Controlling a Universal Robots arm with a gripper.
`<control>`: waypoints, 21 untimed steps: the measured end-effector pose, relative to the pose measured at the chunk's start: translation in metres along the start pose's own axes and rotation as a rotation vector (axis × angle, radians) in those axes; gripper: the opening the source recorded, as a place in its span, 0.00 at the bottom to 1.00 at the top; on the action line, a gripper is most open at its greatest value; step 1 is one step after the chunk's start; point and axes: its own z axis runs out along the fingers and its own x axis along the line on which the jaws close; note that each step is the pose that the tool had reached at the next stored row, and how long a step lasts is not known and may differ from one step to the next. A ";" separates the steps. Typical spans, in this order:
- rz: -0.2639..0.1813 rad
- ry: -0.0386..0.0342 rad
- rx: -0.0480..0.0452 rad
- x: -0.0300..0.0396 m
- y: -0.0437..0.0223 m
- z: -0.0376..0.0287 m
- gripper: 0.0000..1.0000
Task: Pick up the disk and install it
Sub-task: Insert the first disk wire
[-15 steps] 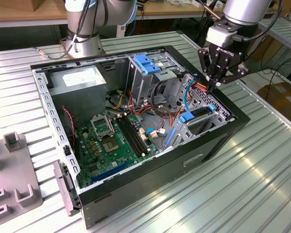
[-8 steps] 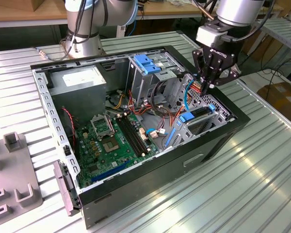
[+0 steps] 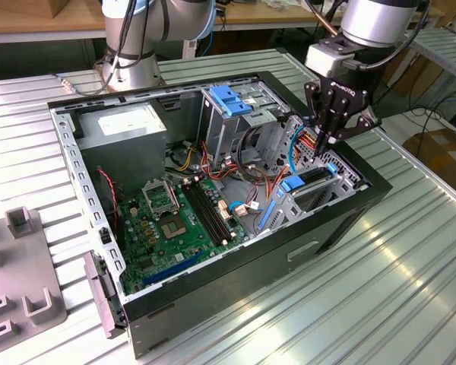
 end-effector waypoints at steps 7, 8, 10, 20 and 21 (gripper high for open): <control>0.052 -0.0031 -0.0074 0.0092 0.0025 0.0012 0.16; 0.052 -0.0035 -0.0073 0.0129 0.0049 0.0016 0.16; 0.053 -0.0064 -0.0074 0.0203 0.0102 0.0023 0.16; 0.055 -0.0727 -0.0066 0.0280 0.0118 0.0042 0.16; 0.055 -0.0726 -0.0066 0.0280 0.0118 0.0042 0.16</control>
